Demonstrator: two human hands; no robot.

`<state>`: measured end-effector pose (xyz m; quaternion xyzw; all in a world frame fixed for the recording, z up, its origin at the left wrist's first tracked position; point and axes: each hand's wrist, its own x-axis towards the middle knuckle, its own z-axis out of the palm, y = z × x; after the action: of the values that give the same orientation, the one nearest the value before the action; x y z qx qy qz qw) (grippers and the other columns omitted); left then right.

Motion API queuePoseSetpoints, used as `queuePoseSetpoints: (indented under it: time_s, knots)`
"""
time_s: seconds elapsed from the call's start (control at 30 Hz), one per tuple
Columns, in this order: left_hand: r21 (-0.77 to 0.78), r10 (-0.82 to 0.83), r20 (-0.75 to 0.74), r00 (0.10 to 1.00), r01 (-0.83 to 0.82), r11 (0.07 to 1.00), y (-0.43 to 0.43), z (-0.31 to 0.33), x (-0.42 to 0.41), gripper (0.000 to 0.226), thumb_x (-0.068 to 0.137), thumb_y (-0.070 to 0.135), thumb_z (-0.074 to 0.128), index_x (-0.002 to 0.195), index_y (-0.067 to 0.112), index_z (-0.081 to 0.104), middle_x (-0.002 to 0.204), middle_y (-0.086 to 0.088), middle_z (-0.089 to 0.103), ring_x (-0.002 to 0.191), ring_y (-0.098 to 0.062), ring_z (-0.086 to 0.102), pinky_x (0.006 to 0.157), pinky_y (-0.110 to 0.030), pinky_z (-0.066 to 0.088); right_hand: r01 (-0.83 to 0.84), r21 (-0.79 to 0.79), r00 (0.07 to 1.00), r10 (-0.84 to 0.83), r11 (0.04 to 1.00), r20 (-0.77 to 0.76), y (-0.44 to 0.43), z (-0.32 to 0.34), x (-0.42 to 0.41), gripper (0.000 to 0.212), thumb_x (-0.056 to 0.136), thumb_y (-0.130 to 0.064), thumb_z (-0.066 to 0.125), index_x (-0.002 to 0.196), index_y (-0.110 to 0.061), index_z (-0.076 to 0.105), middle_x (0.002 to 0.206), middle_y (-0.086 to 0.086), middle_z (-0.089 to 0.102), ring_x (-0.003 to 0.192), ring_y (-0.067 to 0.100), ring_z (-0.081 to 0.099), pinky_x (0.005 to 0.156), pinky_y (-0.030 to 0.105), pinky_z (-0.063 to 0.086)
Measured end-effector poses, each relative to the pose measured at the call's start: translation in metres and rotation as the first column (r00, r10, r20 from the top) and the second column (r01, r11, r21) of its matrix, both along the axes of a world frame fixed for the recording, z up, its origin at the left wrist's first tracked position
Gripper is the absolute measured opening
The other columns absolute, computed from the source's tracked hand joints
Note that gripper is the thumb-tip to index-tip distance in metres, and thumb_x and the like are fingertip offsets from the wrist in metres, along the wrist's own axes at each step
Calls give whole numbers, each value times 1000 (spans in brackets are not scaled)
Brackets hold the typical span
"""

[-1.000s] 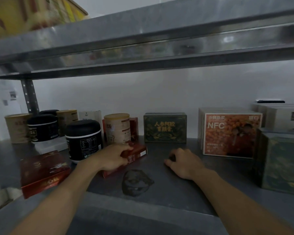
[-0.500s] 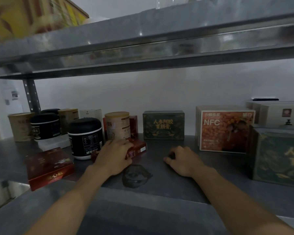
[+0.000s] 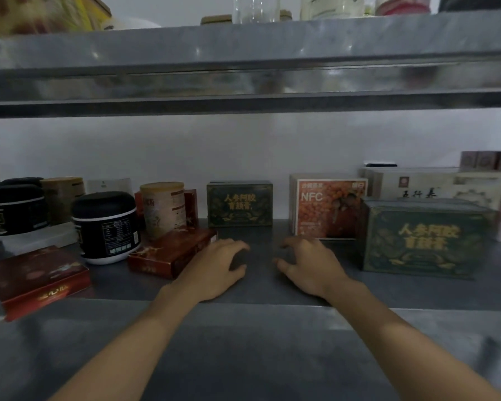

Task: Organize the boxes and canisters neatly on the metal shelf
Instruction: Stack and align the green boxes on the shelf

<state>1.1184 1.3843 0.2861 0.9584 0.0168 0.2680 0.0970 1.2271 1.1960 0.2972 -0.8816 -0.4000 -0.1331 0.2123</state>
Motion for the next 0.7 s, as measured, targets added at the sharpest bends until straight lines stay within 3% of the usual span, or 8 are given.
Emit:
queuePoseSetpoints:
  time_s: [0.13,0.3,0.43,0.5,0.57,0.63,0.7]
  knots:
    - [-54,-2,-141,990,-6,999,-5,0,13,45,97,36,55,141,29,46,139,1,51,127,-16,47,103,-30,41,58,34,998,-59,998,28,-18,1,-6,48,94,-46,59,135,-22,54,139,5,55,126,25,51,95,34,44]
    - [-112,-4,-185,983,-17,994,-8,0,25,49,94,41,58,140,33,43,142,0,49,128,-18,46,105,-37,42,114,95,993,-115,989,7,-35,-6,-10,47,91,-42,65,133,-23,58,136,2,57,123,23,53,95,33,46]
    - [-242,-104,-137,985,69,968,-31,3,40,47,90,39,64,134,32,48,137,3,53,125,-15,48,102,-34,42,143,323,984,-169,935,54,-52,-14,-13,37,87,-34,71,120,-17,66,116,3,69,106,23,63,85,34,51]
    - [-358,-176,-90,980,133,924,-48,7,50,48,89,36,68,133,31,50,135,3,55,123,-13,50,98,-29,42,143,508,954,-255,849,158,-66,-16,-13,26,83,-28,76,103,-13,68,95,0,69,87,22,65,73,27,47]
    - [-488,-252,-52,966,195,851,-69,11,60,56,86,33,72,136,30,47,137,2,53,120,-12,51,95,-27,41,140,684,876,-412,716,251,-85,-13,-10,28,77,-23,82,92,-10,63,83,-4,58,74,17,56,70,22,38]
    - [-583,-320,-26,947,246,774,-89,15,70,68,83,32,76,141,31,40,143,2,47,123,-13,48,97,-28,39,164,799,819,-531,578,216,-108,-8,0,45,72,-28,87,98,-5,58,89,-2,53,80,15,50,75,29,42]
    - [-647,-372,-13,928,276,710,-110,17,80,82,79,30,79,146,32,32,150,2,38,133,-16,40,102,-29,34,244,850,802,-590,468,95,-132,0,15,74,67,-42,90,117,-2,52,106,7,55,97,22,53,87,43,48]
